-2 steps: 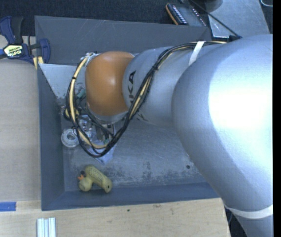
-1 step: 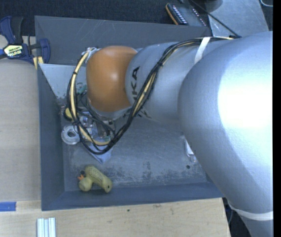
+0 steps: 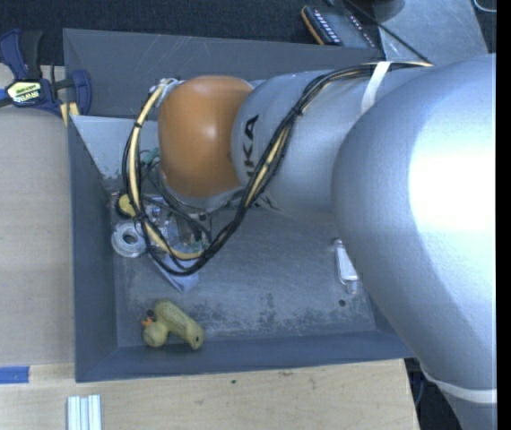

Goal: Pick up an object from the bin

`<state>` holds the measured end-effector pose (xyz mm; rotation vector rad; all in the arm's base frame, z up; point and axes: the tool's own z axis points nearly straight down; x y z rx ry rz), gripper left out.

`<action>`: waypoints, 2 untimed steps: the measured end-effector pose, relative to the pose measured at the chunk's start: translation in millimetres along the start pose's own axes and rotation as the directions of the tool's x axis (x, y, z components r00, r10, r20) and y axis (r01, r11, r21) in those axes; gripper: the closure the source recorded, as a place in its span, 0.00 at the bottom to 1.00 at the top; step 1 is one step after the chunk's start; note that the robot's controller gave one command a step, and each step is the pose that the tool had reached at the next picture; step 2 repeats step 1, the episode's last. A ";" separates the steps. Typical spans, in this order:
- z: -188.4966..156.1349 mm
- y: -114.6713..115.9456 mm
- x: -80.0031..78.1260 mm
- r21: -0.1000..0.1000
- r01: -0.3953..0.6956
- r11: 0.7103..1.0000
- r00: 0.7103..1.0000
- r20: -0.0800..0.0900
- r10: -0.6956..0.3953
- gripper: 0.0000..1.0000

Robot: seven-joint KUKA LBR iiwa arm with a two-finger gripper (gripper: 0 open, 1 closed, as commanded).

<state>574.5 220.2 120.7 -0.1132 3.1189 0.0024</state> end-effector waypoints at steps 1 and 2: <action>-7.1 0.2 -0.5 -0.001 0.000 1.000 1.000 0.002 0.000 1.00; -7.1 0.2 -0.5 -0.001 0.000 1.000 1.000 0.002 0.000 1.00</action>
Offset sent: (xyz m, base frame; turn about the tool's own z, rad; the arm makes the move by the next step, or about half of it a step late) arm 0.0001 0.0000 0.0672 0.0000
